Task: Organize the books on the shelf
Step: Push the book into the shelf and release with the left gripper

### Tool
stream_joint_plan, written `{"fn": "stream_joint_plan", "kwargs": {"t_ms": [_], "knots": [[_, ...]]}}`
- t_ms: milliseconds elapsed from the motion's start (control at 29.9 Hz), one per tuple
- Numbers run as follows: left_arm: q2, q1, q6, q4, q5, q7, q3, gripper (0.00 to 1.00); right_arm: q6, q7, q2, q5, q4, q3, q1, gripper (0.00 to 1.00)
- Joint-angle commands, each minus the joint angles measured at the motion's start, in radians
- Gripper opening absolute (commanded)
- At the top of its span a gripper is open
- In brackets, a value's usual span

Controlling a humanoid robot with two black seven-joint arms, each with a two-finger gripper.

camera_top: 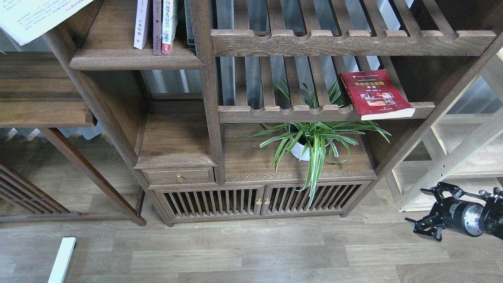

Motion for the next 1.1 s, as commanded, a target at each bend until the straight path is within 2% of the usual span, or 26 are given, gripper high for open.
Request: {"fn": "stream_joint_plan", "kwargs": {"t_ms": [0, 368, 1070], "knots": [[-0.006, 0.004, 0.012, 0.003, 0.001, -0.003, 0.000, 0.00, 0.000, 0.000, 0.001, 0.000, 0.000, 0.000, 0.001, 1.00], [-0.120, 0.004, 0.219, 0.015, 0.081, -0.027, 0.005, 0.00, 0.000, 0.000, -0.003, 0.000, 0.000, 0.000, 0.001, 1.00], [-0.535, 0.008, 0.604, 0.115, 0.167, -0.052, 0.083, 0.00, 0.002, 0.000, -0.016, 0.000, 0.000, 0.000, -0.002, 1.00]]}}
